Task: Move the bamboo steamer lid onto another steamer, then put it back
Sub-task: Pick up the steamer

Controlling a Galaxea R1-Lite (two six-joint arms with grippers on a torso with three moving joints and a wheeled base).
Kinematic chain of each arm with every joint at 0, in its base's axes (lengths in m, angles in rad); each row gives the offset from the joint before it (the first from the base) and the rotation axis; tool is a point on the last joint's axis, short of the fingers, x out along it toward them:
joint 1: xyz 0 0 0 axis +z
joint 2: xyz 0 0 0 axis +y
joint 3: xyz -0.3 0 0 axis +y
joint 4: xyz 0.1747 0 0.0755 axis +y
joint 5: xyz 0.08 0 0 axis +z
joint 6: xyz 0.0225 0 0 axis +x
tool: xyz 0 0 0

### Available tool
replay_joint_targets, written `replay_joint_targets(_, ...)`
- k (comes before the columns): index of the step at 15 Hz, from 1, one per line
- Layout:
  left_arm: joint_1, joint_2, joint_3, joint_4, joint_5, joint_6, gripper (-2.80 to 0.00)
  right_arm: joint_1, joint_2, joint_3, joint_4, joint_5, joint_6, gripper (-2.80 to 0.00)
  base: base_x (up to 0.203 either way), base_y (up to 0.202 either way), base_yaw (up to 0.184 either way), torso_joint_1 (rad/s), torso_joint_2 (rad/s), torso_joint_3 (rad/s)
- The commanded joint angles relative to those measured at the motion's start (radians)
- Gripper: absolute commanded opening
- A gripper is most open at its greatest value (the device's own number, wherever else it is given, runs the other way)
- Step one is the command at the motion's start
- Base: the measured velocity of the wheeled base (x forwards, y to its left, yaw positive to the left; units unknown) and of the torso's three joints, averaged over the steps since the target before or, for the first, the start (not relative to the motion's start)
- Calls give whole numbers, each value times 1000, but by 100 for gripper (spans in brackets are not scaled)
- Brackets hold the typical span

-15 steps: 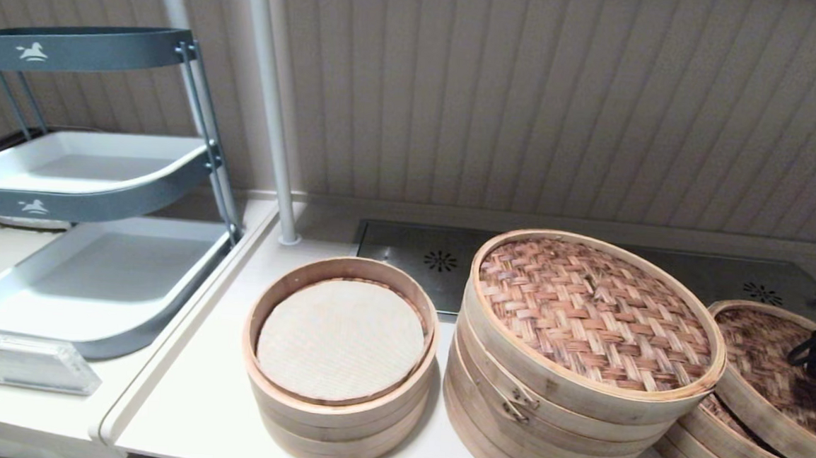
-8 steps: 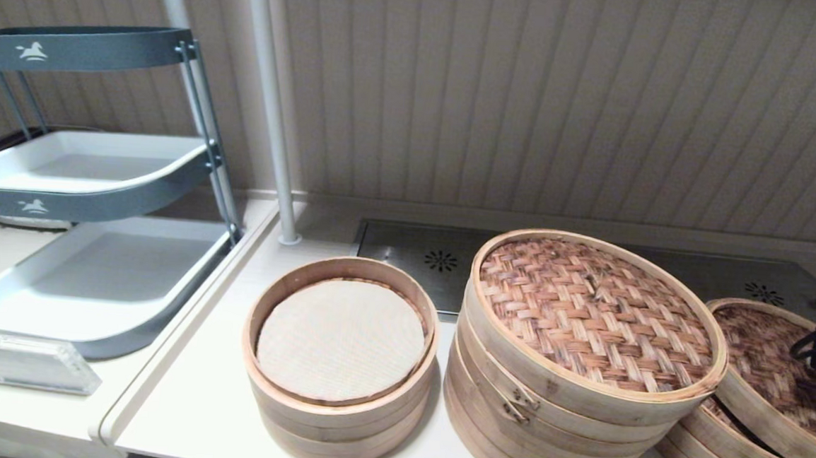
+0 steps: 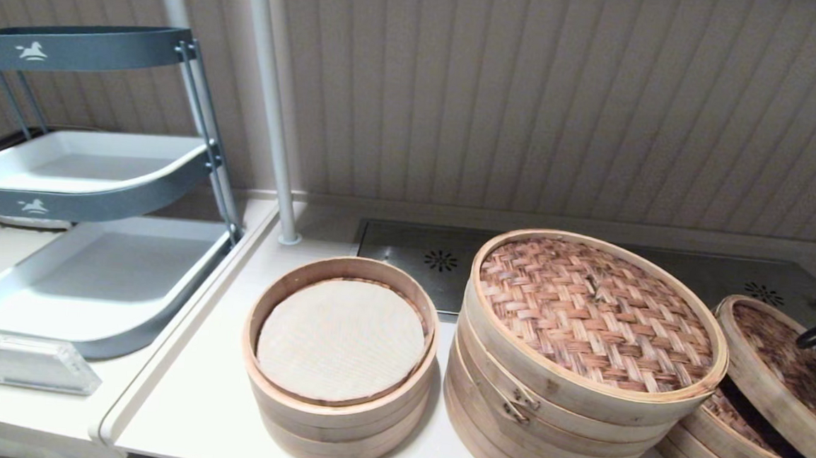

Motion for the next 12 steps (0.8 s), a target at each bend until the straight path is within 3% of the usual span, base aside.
replay_joint_targets(1,0,-2,25,-1,0,0,-280,11,-2,1,1,0,0,-280,0,0,0,0,0,0)
replay_joint_targets(7,0,-2,25,-1,0,0,-280,-19,7,2,0,0,3,-280,0,0,0,0,0,0)
replay_joint_targets(9,0,-3,25,-1,0,0,-280,-41,1,6,0,0,39,-280,0,0,0,0,0,0)
replay_joint_targets(10,1,-2,25,-1,0,0,-280,-42,-2,5,0,-1,70,0,0,0,0,0,0,0)
replay_joint_targets(12,0,-2,25,-1,0,0,-280,-60,-5,8,0,-1,118,0,0,0,0,0,0,0)
